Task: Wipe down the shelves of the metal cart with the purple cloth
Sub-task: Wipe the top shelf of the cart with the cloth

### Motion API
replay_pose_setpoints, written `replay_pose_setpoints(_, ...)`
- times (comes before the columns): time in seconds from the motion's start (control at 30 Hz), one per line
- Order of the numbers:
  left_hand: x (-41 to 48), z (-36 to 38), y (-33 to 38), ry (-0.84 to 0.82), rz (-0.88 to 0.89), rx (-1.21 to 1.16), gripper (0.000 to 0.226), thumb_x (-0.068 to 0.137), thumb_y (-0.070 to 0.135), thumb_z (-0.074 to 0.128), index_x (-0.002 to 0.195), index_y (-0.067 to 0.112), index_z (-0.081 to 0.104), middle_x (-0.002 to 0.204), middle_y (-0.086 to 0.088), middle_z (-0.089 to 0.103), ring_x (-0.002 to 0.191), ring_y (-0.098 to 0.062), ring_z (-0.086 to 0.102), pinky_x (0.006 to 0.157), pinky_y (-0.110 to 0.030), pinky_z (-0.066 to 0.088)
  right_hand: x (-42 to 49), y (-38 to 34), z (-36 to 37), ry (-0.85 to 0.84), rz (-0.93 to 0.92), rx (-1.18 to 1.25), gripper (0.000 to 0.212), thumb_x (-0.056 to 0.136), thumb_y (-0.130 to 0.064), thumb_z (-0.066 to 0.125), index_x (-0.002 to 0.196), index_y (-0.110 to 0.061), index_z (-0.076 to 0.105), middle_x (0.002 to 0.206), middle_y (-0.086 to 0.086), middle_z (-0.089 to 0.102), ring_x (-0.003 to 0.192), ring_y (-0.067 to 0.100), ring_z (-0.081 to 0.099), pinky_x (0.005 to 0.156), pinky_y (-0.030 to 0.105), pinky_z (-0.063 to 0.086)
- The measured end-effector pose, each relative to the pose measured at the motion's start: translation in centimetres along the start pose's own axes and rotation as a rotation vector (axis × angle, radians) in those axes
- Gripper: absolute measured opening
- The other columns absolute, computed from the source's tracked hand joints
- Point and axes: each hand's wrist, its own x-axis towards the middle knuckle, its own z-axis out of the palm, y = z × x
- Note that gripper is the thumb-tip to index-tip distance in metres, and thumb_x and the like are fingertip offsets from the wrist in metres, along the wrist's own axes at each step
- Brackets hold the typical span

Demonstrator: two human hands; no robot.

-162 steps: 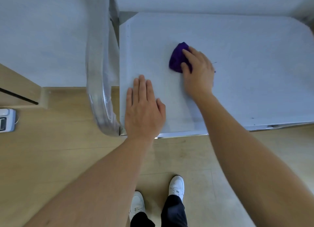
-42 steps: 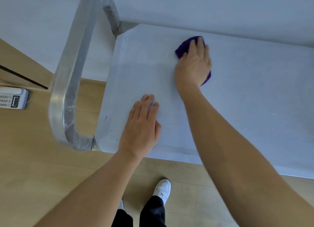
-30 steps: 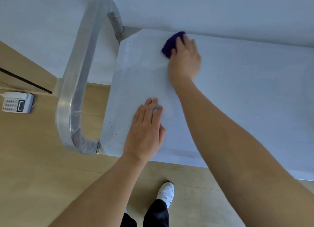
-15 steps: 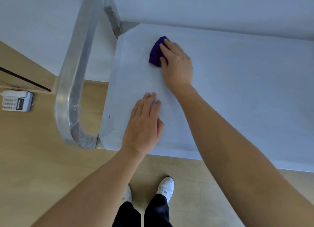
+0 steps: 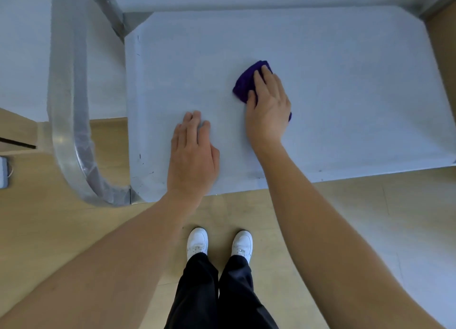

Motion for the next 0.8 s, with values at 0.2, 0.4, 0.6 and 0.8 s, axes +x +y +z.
replay_pose_setpoints(0.2,-0.1,0.3,-0.1,0.020,0.011,-0.039,0.045,0.092,0.011,0.031,0.130,-0.003,0.050,0.145,-0.023,0.042,0.140,-0.039,0.035,0.114,-0.051,0.030,-5.1,-2.8,0.4,0.007,-0.003,0.016,0.041,0.093,-0.013,0.052,0.134,-0.014,0.055,0.146,0.000,0.048,0.137,0.022,0.041,0.105,0.039,0.039)
replay_pose_setpoints(0.4,0.1,0.6,-0.2,0.041,-0.015,-0.087,0.034,0.097,0.010,0.042,0.126,-0.004,0.054,0.142,-0.023,0.046,0.138,-0.039,0.038,0.113,-0.051,0.033,-8.5,-3.4,-0.1,-0.010,-0.042,-0.007,0.041,0.093,-0.018,0.052,0.134,-0.014,0.056,0.145,0.001,0.049,0.136,0.022,0.042,0.105,0.039,0.040)
replay_pose_setpoints(0.6,0.1,0.3,0.5,-0.019,0.042,0.070,0.037,0.090,0.011,0.035,0.121,-0.003,0.051,0.139,-0.026,0.046,0.134,-0.044,0.041,0.109,-0.053,0.034,-8.8,-2.0,-1.8,-0.022,-0.083,0.012,0.040,0.092,-0.013,0.056,0.133,-0.013,0.057,0.143,0.002,0.050,0.136,0.024,0.042,0.104,0.039,0.039)
replay_pose_setpoints(0.8,0.7,1.1,5.7,-0.015,0.134,-0.018,0.036,0.092,0.014,0.039,0.122,0.001,0.054,0.137,-0.021,0.050,0.131,-0.041,0.045,0.108,-0.051,0.037,-8.3,1.8,-3.5,0.027,0.009,-0.014,0.039,0.092,-0.016,0.055,0.132,-0.015,0.058,0.143,0.001,0.051,0.136,0.022,0.043,0.103,0.038,0.040)
